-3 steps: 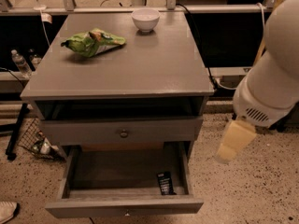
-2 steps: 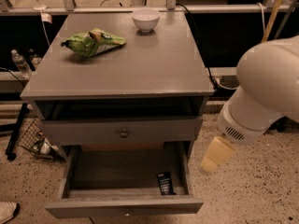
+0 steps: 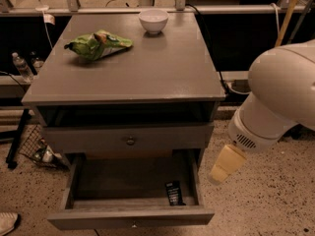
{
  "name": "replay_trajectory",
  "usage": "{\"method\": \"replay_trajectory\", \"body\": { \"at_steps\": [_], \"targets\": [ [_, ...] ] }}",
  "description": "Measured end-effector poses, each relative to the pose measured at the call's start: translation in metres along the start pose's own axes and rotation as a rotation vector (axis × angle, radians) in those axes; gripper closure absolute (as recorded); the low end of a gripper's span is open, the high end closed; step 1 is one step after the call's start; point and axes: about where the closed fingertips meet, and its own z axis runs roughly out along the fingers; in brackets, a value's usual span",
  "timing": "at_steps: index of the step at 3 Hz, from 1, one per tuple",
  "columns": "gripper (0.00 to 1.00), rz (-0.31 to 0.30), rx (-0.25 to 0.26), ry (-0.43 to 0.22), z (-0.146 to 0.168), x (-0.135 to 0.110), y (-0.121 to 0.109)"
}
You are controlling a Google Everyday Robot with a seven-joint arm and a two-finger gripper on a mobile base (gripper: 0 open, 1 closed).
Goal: Pick rxbar blueberry from middle drawer and place on counter
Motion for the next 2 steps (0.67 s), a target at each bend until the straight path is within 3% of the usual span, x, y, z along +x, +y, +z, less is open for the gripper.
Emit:
{"method": "replay_trajectory", "body": {
  "at_steps": [2],
  "targets": [
    [0.0, 0.084, -0.148, -0.083, 0.083, -0.02, 0.043]
  ]
}}
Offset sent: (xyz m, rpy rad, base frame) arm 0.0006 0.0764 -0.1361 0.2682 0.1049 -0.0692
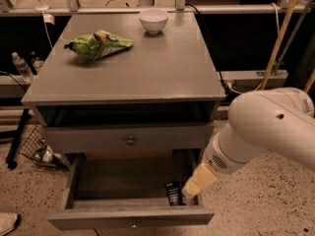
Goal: Pick rxbar blueberry from middle drawer and place on counter
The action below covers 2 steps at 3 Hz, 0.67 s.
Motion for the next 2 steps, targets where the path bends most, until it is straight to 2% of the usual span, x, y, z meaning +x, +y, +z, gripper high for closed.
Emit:
{"method": "replay_trajectory", "body": {
  "at_steps": [1, 2],
  "targets": [
    [0.0, 0.075, -0.097, -0.033, 0.0549, -0.0123, 0.0187],
    [0.0, 0.075, -0.097, -0.033, 0.0549, -0.0123, 0.0187]
  ]
}}
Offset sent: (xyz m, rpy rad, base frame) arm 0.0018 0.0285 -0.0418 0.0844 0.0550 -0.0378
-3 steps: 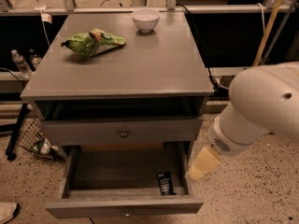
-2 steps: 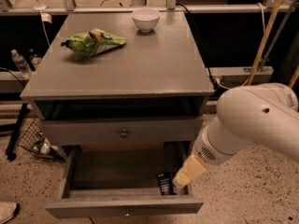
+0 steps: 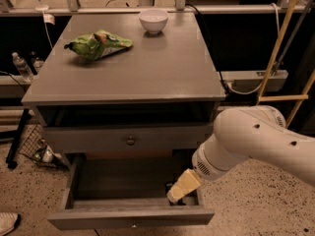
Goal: Pick rxbar blueberry from middle drawer and place on counter
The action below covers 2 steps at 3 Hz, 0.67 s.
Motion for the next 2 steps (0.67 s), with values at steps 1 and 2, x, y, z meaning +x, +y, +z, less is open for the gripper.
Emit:
{"method": "replay_trajectory", "body": {
  "at_steps": [1, 2],
  "targets": [
    [0.0, 0.004, -0.022, -0.021, 0.026, -0.008, 0.003],
    [0.0, 0.011, -0.053, -0.026, 0.067, -0.019, 0.005]
  ]
}}
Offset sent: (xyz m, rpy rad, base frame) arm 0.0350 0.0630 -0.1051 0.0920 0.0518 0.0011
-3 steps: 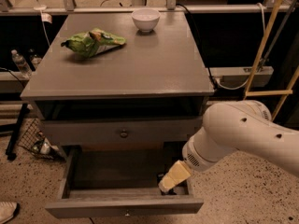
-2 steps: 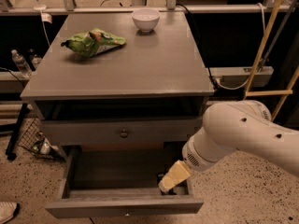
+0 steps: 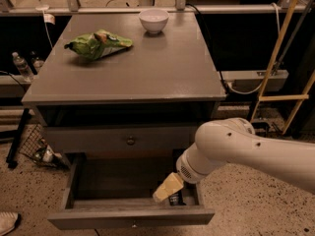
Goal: Pick rxbar blueberry from middle drawer and place on counter
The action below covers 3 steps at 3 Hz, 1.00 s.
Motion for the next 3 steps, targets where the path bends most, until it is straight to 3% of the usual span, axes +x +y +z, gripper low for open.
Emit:
{"method": "replay_trajectory", "body": {
  "at_steps": [3],
  "targets": [
    [0.0, 0.104, -0.114, 0.017, 0.09, -0.007, -0.025]
  ]
}}
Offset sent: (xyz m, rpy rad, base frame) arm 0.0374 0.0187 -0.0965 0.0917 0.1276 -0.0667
